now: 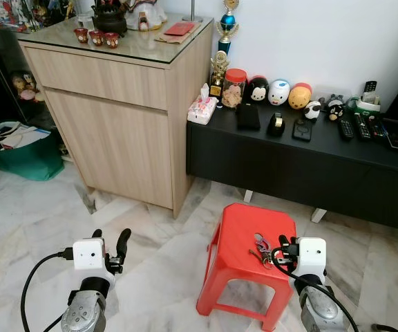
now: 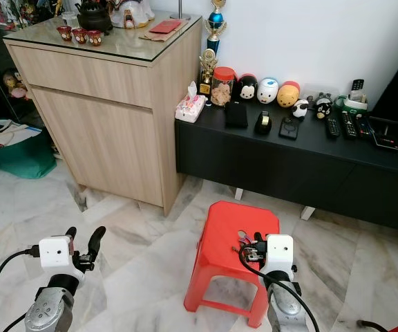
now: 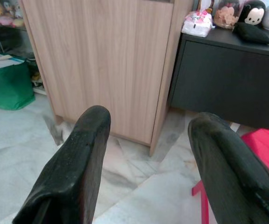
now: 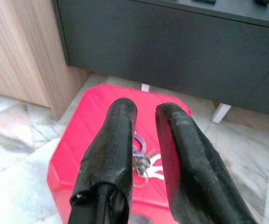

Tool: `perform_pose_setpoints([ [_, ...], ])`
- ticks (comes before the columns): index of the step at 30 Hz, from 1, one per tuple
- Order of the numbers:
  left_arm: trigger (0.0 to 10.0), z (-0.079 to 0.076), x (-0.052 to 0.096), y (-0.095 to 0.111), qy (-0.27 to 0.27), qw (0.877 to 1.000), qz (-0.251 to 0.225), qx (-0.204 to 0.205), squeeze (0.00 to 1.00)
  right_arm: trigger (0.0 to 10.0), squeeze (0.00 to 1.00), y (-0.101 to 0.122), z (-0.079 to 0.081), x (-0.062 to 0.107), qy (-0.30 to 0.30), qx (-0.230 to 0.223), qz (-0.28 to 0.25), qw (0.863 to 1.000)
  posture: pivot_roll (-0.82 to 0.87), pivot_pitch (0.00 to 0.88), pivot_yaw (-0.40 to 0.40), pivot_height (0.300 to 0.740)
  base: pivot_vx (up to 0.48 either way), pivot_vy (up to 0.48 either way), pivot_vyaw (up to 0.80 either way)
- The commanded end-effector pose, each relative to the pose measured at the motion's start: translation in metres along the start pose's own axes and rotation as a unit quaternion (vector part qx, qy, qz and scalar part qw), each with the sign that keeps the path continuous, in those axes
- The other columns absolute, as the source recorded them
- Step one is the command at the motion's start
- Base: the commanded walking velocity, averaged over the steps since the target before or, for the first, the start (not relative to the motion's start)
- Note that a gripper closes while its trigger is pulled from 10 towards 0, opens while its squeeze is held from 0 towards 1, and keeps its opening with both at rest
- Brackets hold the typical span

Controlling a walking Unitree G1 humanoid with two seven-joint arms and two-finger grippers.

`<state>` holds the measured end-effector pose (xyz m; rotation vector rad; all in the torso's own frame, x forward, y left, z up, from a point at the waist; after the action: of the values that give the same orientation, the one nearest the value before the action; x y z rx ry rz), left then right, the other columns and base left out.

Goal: Hang keys on a hook

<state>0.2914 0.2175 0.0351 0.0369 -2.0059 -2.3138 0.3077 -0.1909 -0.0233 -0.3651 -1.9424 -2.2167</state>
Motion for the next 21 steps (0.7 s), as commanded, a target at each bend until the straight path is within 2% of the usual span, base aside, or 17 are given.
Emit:
perform_pose_setpoints([
  [1, 10.0, 0.001, 0.0, 0.0, 0.001, 1.0, 0.006, 0.003, 0.0, 10.0, 0.0, -0.006, -0.001, 0.001, 0.0, 0.003, 0.014, 1.0, 0.03, 0.0, -0.051, 0.636, 0.0, 0.0, 0.0],
  [21, 10.0, 0.001, -0.004, 0.0, -0.001, 1.0, 0.015, -0.017, 0.0, 10.0, 0.0, -0.016, -0.001, 0.007, 0.013, -0.003, 0.031, 0.999, 0.03, 0.0, -0.056, 0.636, 0.0, 0.0, 0.0],
])
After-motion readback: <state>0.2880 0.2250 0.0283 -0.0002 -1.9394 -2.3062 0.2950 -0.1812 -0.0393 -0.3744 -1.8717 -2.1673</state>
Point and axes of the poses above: a point about 5 cm out from each wrist's last joint towards the gripper, its own x axis pointing back from the gripper into the wrist, its own y axis along the axis of the wrist's last joint, z = x × y, the point moved 5 cm from there along -x, pointing out of the wrist towards the gripper, and after that the axes turned 8 degrees about -x, right-handed, at the moved point
